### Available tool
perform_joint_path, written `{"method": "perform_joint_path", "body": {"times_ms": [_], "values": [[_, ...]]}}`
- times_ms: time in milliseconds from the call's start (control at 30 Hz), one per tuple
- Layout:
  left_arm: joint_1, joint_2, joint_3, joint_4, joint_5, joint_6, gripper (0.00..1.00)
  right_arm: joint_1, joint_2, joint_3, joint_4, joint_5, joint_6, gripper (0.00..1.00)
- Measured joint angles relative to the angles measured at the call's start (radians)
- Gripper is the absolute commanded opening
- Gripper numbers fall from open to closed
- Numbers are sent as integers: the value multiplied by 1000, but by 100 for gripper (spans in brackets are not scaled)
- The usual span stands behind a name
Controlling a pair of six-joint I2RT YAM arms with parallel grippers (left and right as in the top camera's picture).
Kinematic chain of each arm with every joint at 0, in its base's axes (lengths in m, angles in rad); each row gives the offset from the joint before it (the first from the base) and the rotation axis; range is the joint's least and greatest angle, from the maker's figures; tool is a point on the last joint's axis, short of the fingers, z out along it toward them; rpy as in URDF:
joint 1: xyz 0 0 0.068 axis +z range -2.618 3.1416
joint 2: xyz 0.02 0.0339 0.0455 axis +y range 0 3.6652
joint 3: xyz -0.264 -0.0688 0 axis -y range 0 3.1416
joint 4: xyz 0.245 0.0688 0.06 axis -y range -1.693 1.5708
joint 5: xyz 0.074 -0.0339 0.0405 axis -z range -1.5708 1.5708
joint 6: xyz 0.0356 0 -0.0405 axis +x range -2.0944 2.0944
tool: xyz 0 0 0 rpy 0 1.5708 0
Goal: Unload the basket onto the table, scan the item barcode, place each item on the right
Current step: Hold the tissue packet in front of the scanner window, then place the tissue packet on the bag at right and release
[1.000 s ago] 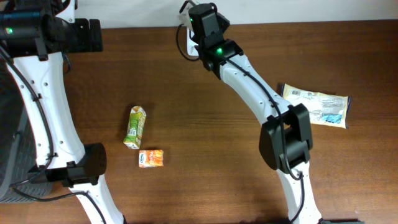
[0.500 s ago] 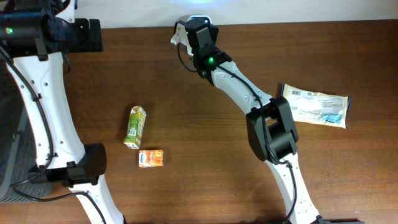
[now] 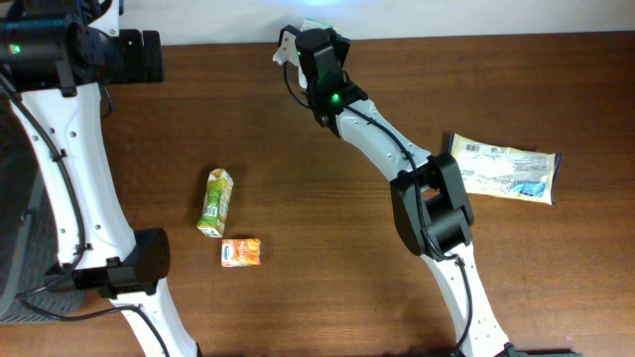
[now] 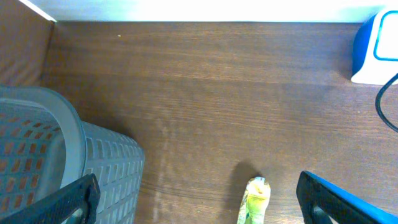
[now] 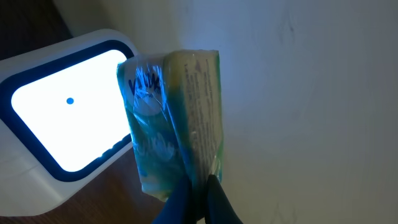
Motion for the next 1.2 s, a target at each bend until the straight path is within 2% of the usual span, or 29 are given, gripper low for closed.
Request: {"method": "perform_joint_path", "body": {"times_ms": [300,400,500,700,800,933,1067,1100,1200], "values": [[0,0,0,0,0,0,99,0,0,0,-10,14,9,4],[0,0,0,0,0,0,99,0,-1,1,-89,-2,60,4],[0,0,0,1,0,0,99,0,-12,0,-195,-48,169,4],[0,0,0,0,0,0,99,0,-216,-4,-422,-85,433,4],[0,0,0,0,0,0,99,-3,-428,2,-638,-92,645,4],[0,0,0,0,1,0,99,-47,-619,27,-927,-125,904,4],[0,0,0,1,0,0,99,-151,-654,33,-1169,-146,1141,4],[0,0,0,0,0,0,99,-218,-629,26,-1256,-167,1254,4],[0,0,0,0,0,0,99,-352,-557,17,-1313,-265,1372,4]]}}
